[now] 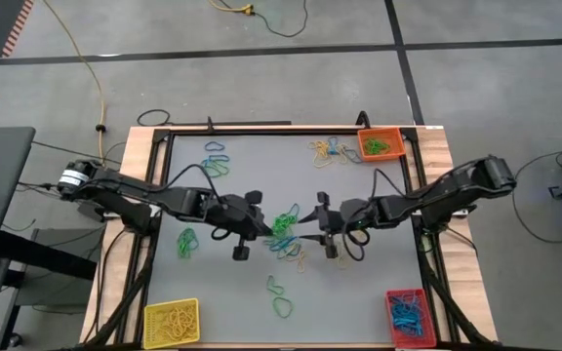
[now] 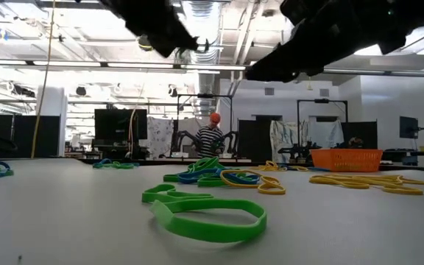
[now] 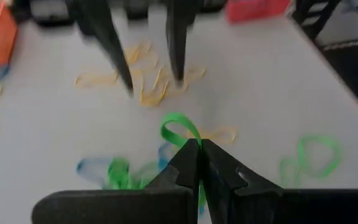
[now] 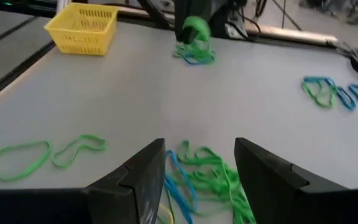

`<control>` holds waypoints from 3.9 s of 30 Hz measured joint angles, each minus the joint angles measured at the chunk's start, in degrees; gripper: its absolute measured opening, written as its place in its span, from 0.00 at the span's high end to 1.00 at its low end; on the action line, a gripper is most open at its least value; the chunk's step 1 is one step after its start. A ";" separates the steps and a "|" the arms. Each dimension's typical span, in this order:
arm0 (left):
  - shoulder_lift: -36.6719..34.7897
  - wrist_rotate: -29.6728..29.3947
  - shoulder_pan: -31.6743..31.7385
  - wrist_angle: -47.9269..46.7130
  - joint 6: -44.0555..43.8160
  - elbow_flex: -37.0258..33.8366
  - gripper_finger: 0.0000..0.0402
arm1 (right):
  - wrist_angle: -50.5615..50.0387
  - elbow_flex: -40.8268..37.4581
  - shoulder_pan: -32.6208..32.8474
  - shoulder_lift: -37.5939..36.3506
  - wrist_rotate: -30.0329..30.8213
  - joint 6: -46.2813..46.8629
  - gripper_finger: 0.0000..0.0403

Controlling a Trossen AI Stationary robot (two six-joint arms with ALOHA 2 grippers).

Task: Sort rubber bands into baskets
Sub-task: Put the green rubber band into the orange bin

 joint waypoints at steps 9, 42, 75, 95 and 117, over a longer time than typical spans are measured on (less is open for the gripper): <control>0.00 5.49 1.32 7.17 3.69 0.02 1.00 | 16.17 0.00 0.18 6.68 0.02 -2.11 0.45; 8.13 9.48 2.60 12.82 7.61 0.04 1.00 | 18.96 0.00 1.27 7.17 -1.64 -2.84 0.59; 8.09 -5.06 2.87 9.32 9.36 0.04 0.64 | 6.78 0.00 -1.97 4.40 14.09 -1.85 0.96; 8.50 -6.79 4.68 13.84 7.67 -6.24 0.54 | -30.95 0.00 -30.81 -19.94 19.93 2.66 0.95; 8.52 -5.76 3.86 28.99 2.16 -16.17 0.54 | -43.30 1.54 -63.09 -16.01 14.86 5.84 0.94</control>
